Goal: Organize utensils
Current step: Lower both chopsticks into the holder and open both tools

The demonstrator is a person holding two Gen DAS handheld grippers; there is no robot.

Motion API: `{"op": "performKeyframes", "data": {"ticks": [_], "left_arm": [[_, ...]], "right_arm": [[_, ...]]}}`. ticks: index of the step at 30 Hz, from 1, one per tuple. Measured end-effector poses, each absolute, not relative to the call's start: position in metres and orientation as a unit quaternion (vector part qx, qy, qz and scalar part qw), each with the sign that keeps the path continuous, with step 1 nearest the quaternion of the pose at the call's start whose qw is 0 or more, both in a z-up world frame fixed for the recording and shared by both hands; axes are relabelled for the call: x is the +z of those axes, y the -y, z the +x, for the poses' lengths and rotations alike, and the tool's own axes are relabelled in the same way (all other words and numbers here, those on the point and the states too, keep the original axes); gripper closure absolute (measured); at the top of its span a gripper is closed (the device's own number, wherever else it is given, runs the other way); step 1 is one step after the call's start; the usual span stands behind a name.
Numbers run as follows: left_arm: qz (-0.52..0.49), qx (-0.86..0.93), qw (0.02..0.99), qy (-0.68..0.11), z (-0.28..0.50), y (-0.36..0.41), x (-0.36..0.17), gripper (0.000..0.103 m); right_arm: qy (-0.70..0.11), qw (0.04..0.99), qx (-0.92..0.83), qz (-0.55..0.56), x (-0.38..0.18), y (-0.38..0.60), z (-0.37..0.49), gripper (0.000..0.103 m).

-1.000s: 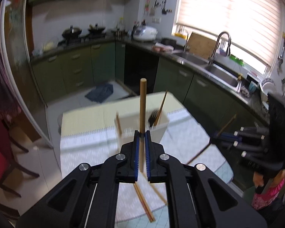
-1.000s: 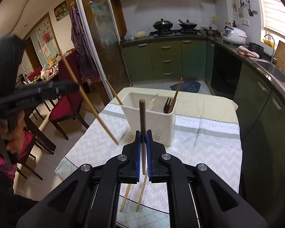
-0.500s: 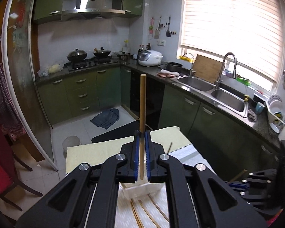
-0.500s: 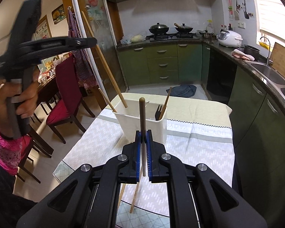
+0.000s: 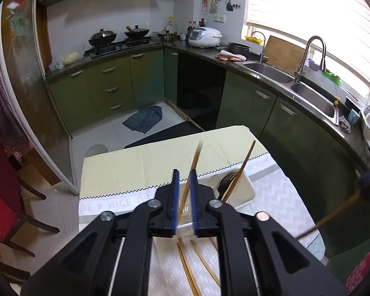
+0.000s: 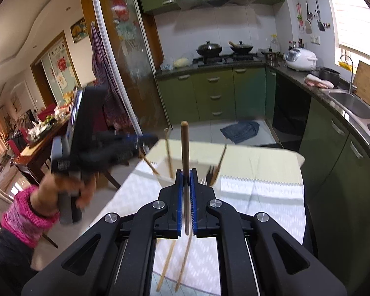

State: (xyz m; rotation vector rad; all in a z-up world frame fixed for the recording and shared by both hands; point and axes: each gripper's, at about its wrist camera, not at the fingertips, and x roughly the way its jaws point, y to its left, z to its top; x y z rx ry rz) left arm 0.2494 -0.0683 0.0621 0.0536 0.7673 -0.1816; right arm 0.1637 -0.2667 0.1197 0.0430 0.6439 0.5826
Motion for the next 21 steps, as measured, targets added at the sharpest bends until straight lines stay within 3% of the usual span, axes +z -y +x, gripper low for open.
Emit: {"op": "performKeyframes", "data": {"ticks": [2, 10, 21], "left_arm": [[0.024, -0.09, 0.927, -0.364, 0.244, 0.065, 0.067, 0.072], [0.019, -0.1, 0.936, -0.338, 0.196, 0.051, 0.085, 0.064], [0.006, -0.092, 0.909, -0.407, 0.164, 0.014, 0.03, 0.064]], "right_arm": [[-0.301, 0.911, 0.282, 0.027, 0.131, 0.264, 0.169, 0.096], [-0.257, 0.931, 0.252, 0.054, 0.167, 0.255, 0.222, 0.096], [-0.332, 0.916, 0.222, 0.042, 0.088, 0.231, 0.292, 0.096]]}}
